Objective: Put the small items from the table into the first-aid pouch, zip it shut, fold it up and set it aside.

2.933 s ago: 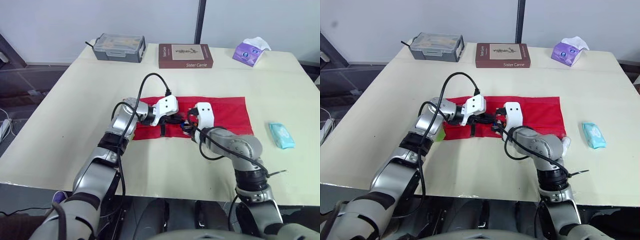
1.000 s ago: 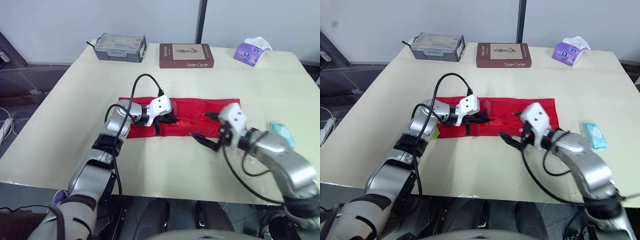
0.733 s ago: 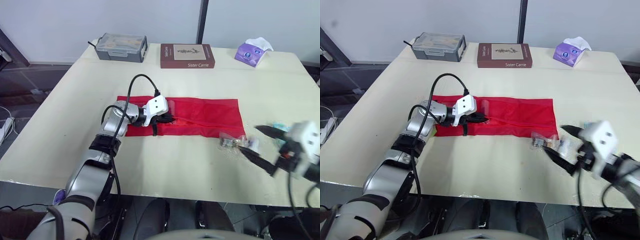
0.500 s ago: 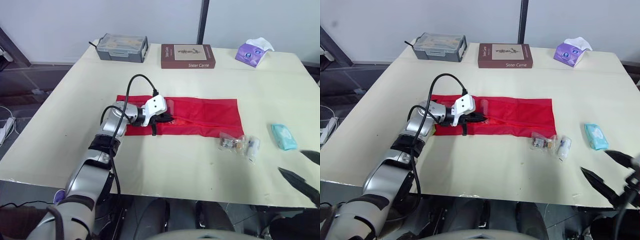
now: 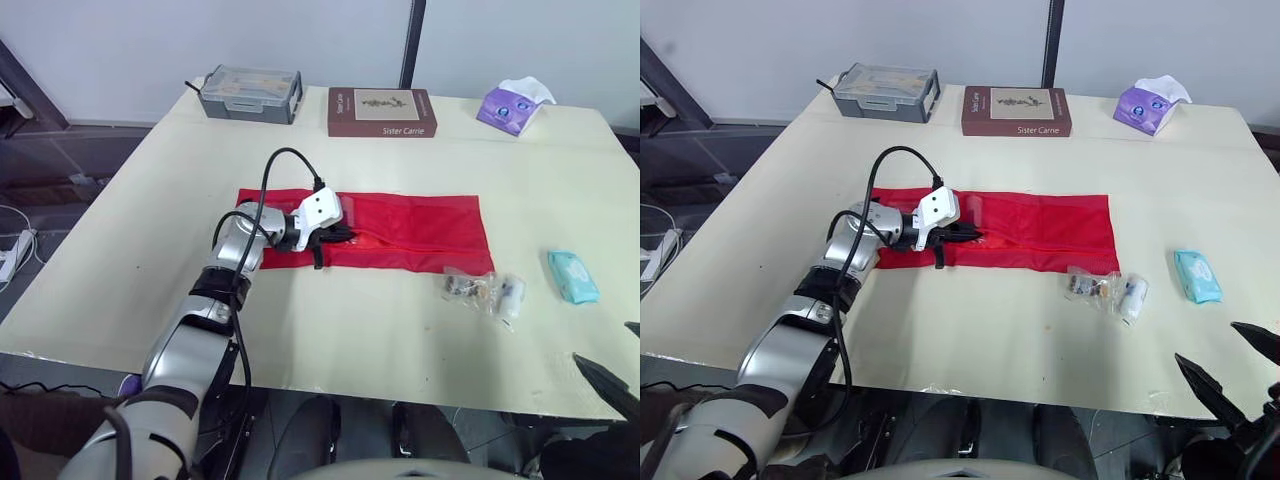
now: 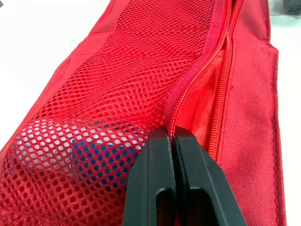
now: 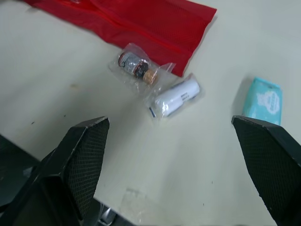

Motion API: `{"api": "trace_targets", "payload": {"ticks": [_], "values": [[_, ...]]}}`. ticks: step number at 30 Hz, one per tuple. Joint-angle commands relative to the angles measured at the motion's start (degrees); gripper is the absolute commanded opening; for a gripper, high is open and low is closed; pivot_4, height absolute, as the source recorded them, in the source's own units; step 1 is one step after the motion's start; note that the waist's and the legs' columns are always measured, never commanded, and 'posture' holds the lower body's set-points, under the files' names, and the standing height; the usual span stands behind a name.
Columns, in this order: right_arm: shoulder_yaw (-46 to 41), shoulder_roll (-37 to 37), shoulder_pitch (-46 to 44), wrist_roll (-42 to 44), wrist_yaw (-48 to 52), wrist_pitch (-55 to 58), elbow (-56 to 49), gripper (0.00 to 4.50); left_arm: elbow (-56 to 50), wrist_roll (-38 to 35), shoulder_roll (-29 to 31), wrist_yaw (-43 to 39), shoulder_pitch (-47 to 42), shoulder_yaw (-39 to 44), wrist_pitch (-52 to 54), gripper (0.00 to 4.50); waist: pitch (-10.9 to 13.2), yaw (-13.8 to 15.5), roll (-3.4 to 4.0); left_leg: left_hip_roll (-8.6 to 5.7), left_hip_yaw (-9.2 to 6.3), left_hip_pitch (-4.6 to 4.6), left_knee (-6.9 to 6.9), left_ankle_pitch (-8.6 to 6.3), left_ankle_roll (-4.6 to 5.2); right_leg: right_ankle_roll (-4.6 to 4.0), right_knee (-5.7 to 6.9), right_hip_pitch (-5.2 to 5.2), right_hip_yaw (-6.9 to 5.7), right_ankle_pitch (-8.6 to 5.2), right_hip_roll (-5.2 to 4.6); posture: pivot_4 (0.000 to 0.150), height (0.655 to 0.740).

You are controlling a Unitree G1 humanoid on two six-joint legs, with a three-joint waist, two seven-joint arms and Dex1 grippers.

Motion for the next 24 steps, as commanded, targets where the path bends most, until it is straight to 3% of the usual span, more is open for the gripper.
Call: {"api": "trace_targets", "payload": {"ticks": [1,12,18,24], "values": [[4.8,-3.7,0.8,5.0,-14.4,4.0,-1.2,4.45,-0.7,-0.1,-0.5,-0.6,-2.2,0.0,-1.2,0.00,0.0,0.0,0.00,-0.01,0.00,-0.01,0.00,0.00,0.00,-0.01,-0.01,0.00,0.00,0.00,-0.02,0.150,0.7400],[22.4,-9.0,-14.1,27.9,-54.0,11.2,5.9,4.45,-3.0,-0.5,-0.5,-0.9,-1.4,0.0,-0.2,0.00,0.0,0.0,0.01,0.00,0.02,-0.02,-0.03,0.01,0.01,-0.02,-0.08,0.01,0.00,0.02,-0.02,0.150,0.7400],[36.4,-8.1,-27.8,30.9,-72.0,10.5,11.3,4.45,-4.4,-0.6,-1.0,-0.6,-0.8,-0.2,0.9,0.00,0.0,-0.1,-0.01,0.00,0.06,0.00,-0.02,0.01,0.02,-0.02,-0.06,0.02,0.05,0.02,0.07,0.150,0.7400],[43.8,-6.2,-36.0,30.3,-81.9,10.3,16.8,4.45,-5.3,-0.6,-1.3,-0.4,-0.5,-0.1,1.8,0.00,0.0,-0.1,0.02,-0.06,0.08,-0.01,-0.01,0.02,0.03,0.00,-0.05,0.04,0.09,0.03,0.10,0.150,0.7400]]}}
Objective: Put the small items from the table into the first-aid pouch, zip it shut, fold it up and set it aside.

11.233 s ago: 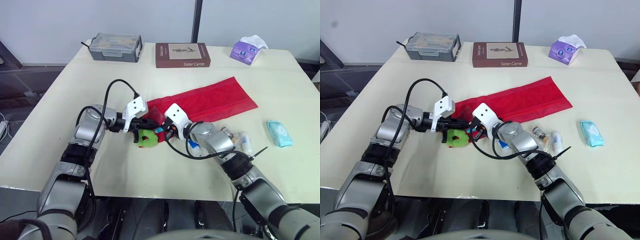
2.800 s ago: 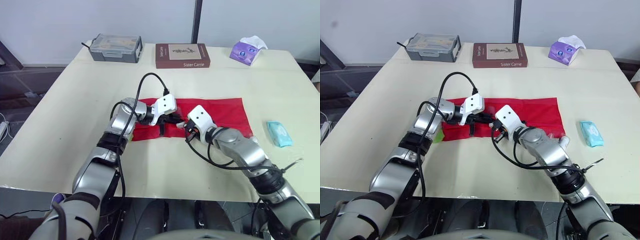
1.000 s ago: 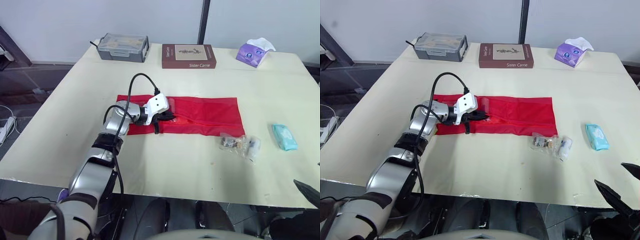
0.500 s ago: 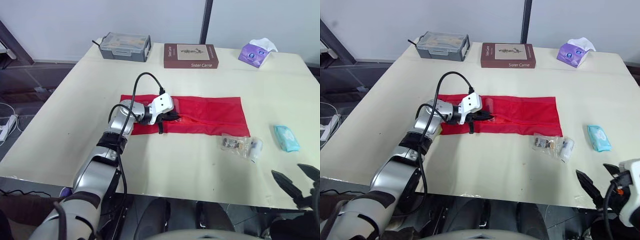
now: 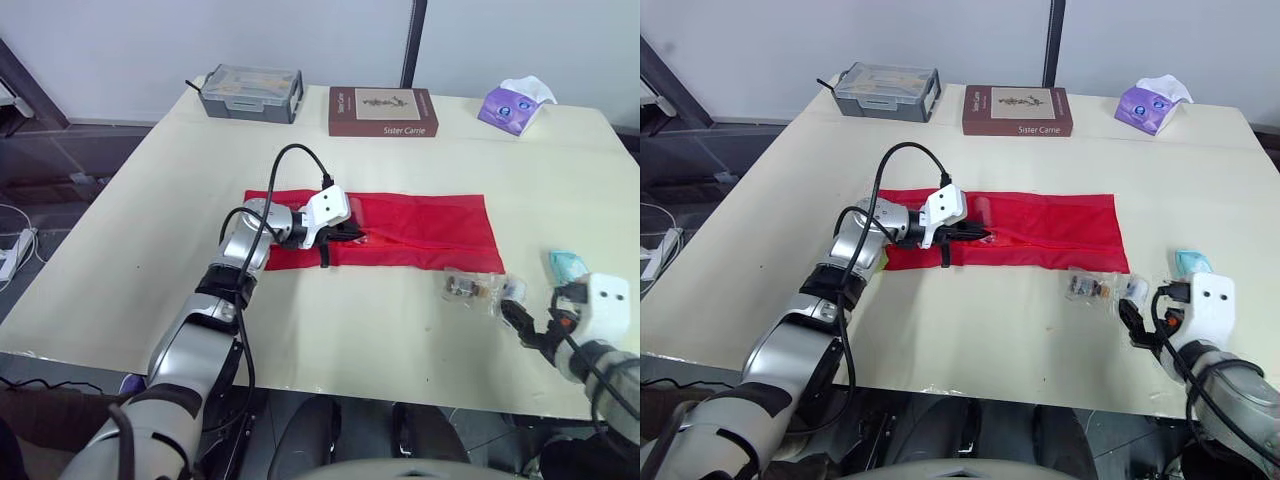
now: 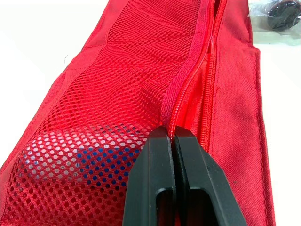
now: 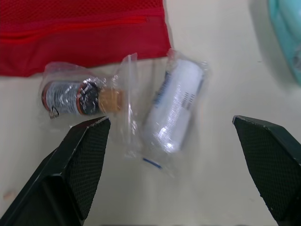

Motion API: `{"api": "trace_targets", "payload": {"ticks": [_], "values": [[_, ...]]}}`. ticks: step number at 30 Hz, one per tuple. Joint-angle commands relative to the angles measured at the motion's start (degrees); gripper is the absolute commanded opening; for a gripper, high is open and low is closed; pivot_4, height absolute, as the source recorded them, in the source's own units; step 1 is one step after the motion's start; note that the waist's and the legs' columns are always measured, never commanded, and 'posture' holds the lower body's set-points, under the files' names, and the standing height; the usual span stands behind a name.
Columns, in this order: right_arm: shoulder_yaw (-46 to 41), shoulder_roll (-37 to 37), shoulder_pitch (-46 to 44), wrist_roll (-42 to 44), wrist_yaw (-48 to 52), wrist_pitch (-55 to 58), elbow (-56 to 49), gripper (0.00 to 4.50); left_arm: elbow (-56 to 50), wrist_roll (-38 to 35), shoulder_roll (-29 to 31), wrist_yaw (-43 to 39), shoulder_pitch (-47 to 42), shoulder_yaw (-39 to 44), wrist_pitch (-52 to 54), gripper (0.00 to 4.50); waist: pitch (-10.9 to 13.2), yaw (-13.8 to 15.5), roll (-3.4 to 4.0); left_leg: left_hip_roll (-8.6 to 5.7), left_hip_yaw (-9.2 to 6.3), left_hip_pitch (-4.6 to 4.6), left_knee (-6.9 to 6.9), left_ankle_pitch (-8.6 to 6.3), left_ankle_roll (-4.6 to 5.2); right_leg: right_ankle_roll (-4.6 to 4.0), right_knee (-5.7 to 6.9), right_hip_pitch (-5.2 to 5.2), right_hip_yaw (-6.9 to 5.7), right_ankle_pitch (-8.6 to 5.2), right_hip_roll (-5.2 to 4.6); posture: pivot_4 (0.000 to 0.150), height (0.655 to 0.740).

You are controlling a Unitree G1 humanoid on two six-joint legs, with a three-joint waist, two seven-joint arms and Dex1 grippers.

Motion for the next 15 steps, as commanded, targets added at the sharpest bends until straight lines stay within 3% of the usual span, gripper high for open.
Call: {"api": "trace_targets", "payload": {"ticks": [1,5,9,14,15], "values": [[1.3,0.4,-1.6,-0.5,-4.0,-0.7,1.3,4.45,-2.6,-0.5,-0.1,0.3,-0.1,0.3,0.0,0.00,0.0,0.0,0.00,0.00,0.00,0.00,0.00,0.00,0.00,0.00,0.01,0.00,0.00,0.00,0.01,0.150,0.7400],[4.3,0.8,-3.4,-1.8,-4.3,-0.2,2.8,4.45,-3.4,-0.5,-0.3,0.4,0.2,0.2,0.2,0.00,0.0,-0.1,0.01,0.00,-0.01,0.00,0.00,0.00,0.00,0.00,0.02,0.00,0.01,0.00,0.03,0.150,0.7400],[5.9,1.8,-5.0,-3.2,-4.5,-0.4,4.0,2.90,-3.5,-0.5,-0.5,0.6,0.3,0.0,0.3,0.00,0.0,-0.1,0.01,0.02,0.00,0.02,0.00,0.00,0.01,0.00,0.05,0.00,0.02,0.00,0.07,0.150,0.7400],[4.5,0.6,-3.5,-4.1,-3.5,0.1,2.5,0.36,-3.1,-0.5,-0.6,0.6,0.1,0.1,0.1,0.00,0.0,-0.1,0.01,0.02,0.01,0.02,0.01,0.00,0.01,0.01,0.05,0.00,0.04,0.00,0.07,0.150,0.7400],[2.8,-0.8,-2.0,-3.7,-2.5,0.2,1.0,0.12,-3.0,-0.5,-0.6,0.6,0.0,0.1,0.1,0.00,0.0,0.0,0.03,0.02,0.01,0.02,0.01,0.00,0.01,0.01,0.05,0.00,0.04,0.00,0.07,0.150,0.7400]]}}
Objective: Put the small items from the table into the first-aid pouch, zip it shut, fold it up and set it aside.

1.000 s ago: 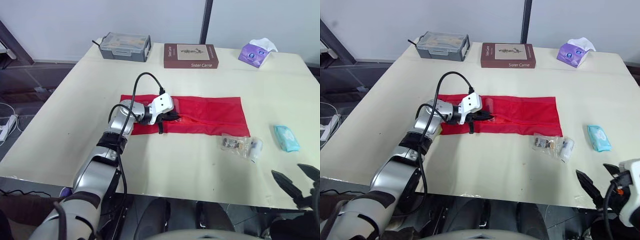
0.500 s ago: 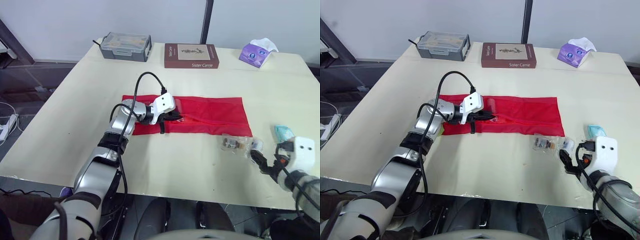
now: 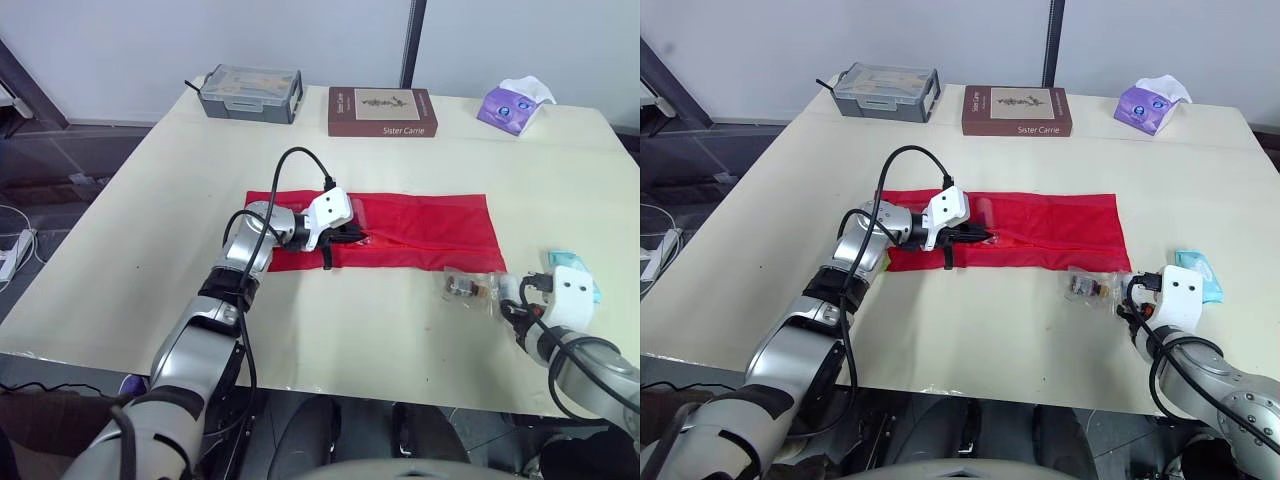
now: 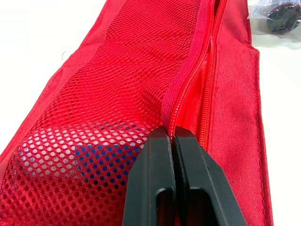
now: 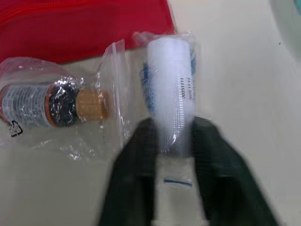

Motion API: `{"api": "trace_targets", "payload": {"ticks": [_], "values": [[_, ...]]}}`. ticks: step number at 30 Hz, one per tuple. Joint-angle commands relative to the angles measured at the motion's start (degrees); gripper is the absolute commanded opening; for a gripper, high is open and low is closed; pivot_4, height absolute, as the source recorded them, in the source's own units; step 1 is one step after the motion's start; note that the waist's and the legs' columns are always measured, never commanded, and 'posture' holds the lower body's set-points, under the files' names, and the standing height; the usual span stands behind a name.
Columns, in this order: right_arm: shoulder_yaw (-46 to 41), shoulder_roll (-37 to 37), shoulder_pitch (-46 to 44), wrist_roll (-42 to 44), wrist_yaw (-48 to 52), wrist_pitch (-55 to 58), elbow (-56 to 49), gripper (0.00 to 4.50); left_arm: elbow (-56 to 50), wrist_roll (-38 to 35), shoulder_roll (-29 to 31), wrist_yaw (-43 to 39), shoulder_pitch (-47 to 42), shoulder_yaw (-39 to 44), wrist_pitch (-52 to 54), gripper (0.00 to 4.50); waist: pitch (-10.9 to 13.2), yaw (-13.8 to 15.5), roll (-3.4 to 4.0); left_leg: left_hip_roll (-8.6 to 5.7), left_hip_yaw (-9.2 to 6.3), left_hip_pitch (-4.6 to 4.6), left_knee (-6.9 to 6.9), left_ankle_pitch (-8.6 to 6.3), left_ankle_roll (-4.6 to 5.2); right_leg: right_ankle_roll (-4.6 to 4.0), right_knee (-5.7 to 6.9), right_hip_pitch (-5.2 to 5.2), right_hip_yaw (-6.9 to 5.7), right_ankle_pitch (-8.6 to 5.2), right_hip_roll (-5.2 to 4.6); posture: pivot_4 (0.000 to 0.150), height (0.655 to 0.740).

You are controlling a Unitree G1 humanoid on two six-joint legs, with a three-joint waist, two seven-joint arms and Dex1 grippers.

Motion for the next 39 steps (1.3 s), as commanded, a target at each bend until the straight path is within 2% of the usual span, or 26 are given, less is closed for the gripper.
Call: {"api": "trace_targets", "payload": {"ticks": [1,5,7,10,14,19,27,35,39], "values": [[-5.4,-4.0,3.9,1.1,2.3,0.0,-4.9,0.11,-2.3,-0.5,-0.2,-0.1,-0.7,0.2,-0.5,0.00,0.0,0.2,0.04,0.00,0.00,0.00,0.00,0.00,0.00,0.00,0.00,0.00,0.00,0.00,0.00,0.150,0.7400],[-10.1,-11.8,6.6,10.7,8.7,-1.2,-11.1,0.11,-1.0,-0.7,-0.3,-0.1,-1.5,0.5,-0.6,0.00,0.0,-0.1,0.05,-0.02,0.01,0.00,0.02,-0.02,0.04,0.01,0.00,0.02,0.02,0.00,-0.02,0.150,0.7400],[-6.3,-14.9,2.5,17.4,10.3,-2.7,-12.9,0.11,-0.7,-0.8,-0.3,-0.2,-1.8,0.6,-0.4,0.00,0.0,-0.6,0.05,0.06,0.05,0.08,0.03,-0.03,0.04,0.01,0.01,0.02,0.05,0.00,0.04,0.150,0.7400],[2.4,-13.5,-6.4,19.3,7.3,-4.5,-10.0,0.11,-0.7,-0.9,-0.5,-0.4,-1.9,0.6,-0.1,0.00,0.0,-1.5,0.00,0.15,0.00,0.08,0.03,-0.02,0.04,-0.01,0.02,0.03,0.05,0.01,0.16,0.150,0.7400],[17.2,-5.5,-18.6,11.5,5.7,-1.3,-1.9,0.11,-2.2,-1.3,-0.3,-1.4,-1.3,0.5,0.7,0.00,0.0,-1.4,-0.05,0.10,0.01,0.02,0.03,-0.02,0.04,-0.02,0.02,0.01,0.06,0.01,0.12,0.150,0.7400],[24.3,4.3,-28.0,2.2,7.0,0.1,9.1,0.11,-4.3,-1.4,0.1,-1.9,-0.3,0.3,1.4,0.00,0.0,-1.4,-0.09,0.05,0.05,0.01,0.06,-0.02,0.04,-0.02,0.13,-0.06,0.08,0.01,0.07,0.150,0.7400],[25.0,14.2,-35.0,-7.2,12.3,3.0,17.6,0.11,-9.6,-1.6,0.1,-1.8,2.3,-0.2,4.2,0.00,-0.1,-1.4,-0.08,0.04,0.04,0.03,0.06,-0.02,0.04,-0.02,0.28,-0.10,0.07,0.01,0.06,0.150,0.7400],[23.5,15.3,-32.6,-5.0,18.8,9.6,11.6,0.11,-10.8,-1.8,-0.1,-0.2,2.5,0.5,6.8,0.00,0.0,-1.5,-0.06,0.03,0.04,0.06,0.06,-0.02,0.04,-0.02,0.34,-0.11,0.08,0.01,0.06,0.150,0.7400],[22.4,16.2,-32.1,-8.8,18.2,10.9,13.7,0.11,-10.8,-1.9,-0.2,-0.4,2.9,0.1,6.5,0.00,0.0,-1.5,-0.06,0.03,0.03,0.07,0.06,-0.02,0.04,-0.02,0.35,-0.11,0.07,0.01,0.06,0.150,0.7400]]}}
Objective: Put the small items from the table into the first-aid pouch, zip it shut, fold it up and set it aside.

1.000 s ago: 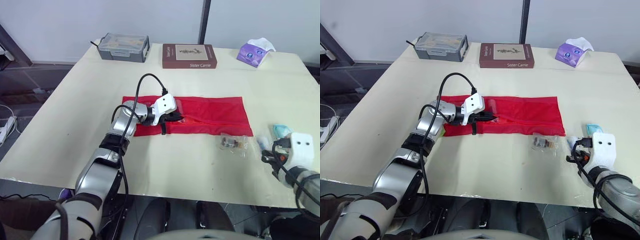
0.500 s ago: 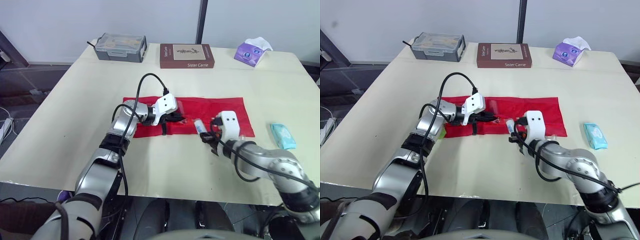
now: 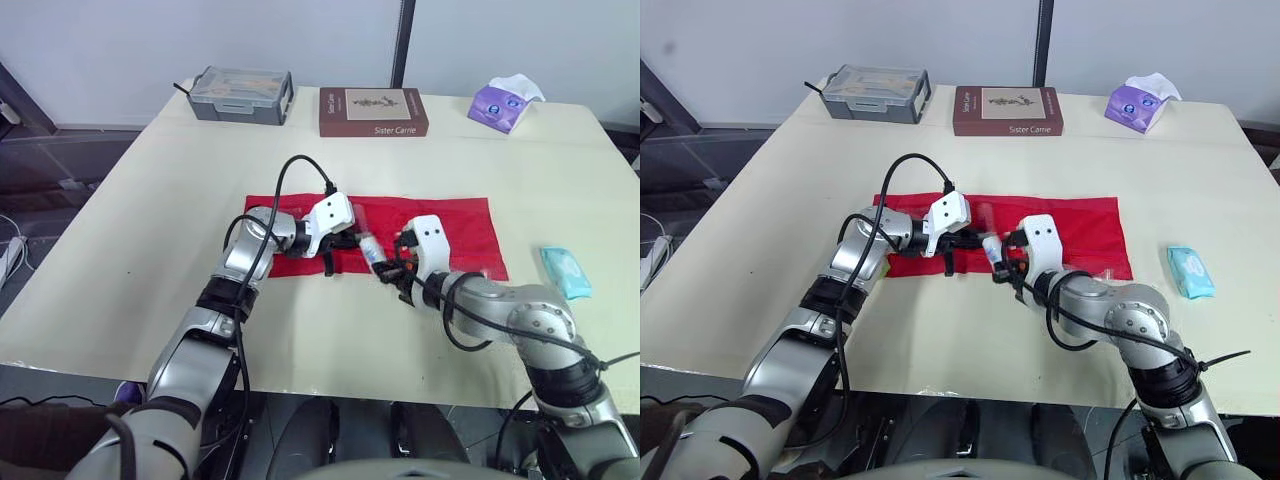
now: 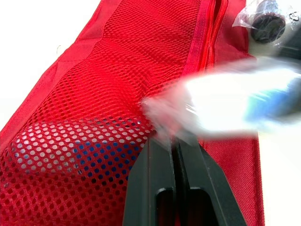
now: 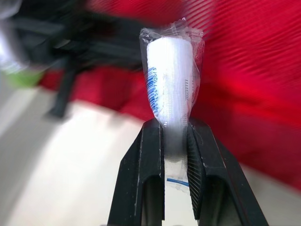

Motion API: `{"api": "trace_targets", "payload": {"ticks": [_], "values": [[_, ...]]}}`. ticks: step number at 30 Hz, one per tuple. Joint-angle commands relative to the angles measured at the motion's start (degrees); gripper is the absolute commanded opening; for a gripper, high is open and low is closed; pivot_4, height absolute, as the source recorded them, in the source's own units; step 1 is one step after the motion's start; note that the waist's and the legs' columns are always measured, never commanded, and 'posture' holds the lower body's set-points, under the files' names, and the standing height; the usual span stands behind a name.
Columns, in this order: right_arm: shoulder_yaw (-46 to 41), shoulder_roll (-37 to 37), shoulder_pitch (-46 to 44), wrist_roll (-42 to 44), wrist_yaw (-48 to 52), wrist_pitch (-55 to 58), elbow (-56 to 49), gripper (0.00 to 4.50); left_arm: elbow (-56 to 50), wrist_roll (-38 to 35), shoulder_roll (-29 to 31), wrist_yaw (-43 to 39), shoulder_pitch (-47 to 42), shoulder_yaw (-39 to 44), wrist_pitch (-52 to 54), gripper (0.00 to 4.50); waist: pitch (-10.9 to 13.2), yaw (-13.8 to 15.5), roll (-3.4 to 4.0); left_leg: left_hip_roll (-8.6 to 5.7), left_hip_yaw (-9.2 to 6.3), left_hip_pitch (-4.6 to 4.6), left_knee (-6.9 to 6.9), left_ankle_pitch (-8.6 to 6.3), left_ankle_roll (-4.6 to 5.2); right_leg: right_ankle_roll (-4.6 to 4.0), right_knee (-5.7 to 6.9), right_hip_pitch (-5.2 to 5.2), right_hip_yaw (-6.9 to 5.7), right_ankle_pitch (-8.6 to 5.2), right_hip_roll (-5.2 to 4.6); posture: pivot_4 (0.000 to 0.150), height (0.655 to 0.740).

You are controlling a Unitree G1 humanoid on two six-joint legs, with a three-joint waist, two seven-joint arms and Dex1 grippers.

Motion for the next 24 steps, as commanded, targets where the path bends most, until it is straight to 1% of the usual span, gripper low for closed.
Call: {"api": "trace_targets", "payload": {"ticks": [1,8,12,16,20,24], "values": [[-1.3,0.9,-0.6,-3.7,0.1,1.1,1.4,0.11,-2.9,-1.6,-0.6,-0.5,-0.6,0.2,-0.4,0.00,0.0,0.0,0.00,0.00,0.00,0.00,0.00,0.00,0.00,0.00,0.00,0.00,0.00,0.00,0.00,0.150,0.7400],[-5.6,6.5,-2.4,-12.2,-2.2,-1.5,5.7,0.11,-4.1,-1.7,-0.2,-1.6,0.3,-0.5,-0.5,0.00,0.0,0.0,0.00,-0.01,0.00,0.03,0.00,0.00,-0.01,0.00,0.03,0.00,0.00,0.00,0.00,0.150,0.7400],[-8.6,10.7,-1.6,-12.7,-2.4,-1.7,3.6,0.11,-3.8,-1.6,-0.2,-1.3,0.1,-0.4,-0.4,0.00,0.0,0.0,0.01,-0.02,0.00,0.01,0.00,0.00,-0.01,0.00,0.03,-0.01,0.00,0.00,0.00,0.150,0.7400],[-10.3,12.9,0.0,-12.7,-2.3,-0.5,1.4,0.11,-3.2,-1.4,-0.3,-1.1,-0.2,-0.4,-0.7,0.00,0.0,-0.1,0.03,-0.02,0.00,0.02,-0.02,0.00,-0.01,0.00,0.05,-0.03,0.00,0.00,0.01,0.150,0.7400],[-11.4,14.6,1.1,-15.7,-3.3,-0.6,1.5,0.11,-3.2,-1.5,-0.4,-1.1,-0.3,-0.4,-0.6,0.00,0.0,-0.1,0.03,-0.02,0.00,0.02,-0.02,0.00,-0.01,0.00,0.04,-0.03,0.01,0.00,0.01,0.150,0.7400],[-10.0,16.1,-0.4,-20.3,-1.5,-1.2,4.8,0.11,-4.0,-1.6,-0.6,-1.7,0.1,-0.9,-0.6,0.00,0.0,-0.1,0.03,-0.02,0.00,0.02,-0.02,0.00,-0.01,0.00,0.05,-0.03,0.01,0.00,0.02,0.150,0.7400]]}}
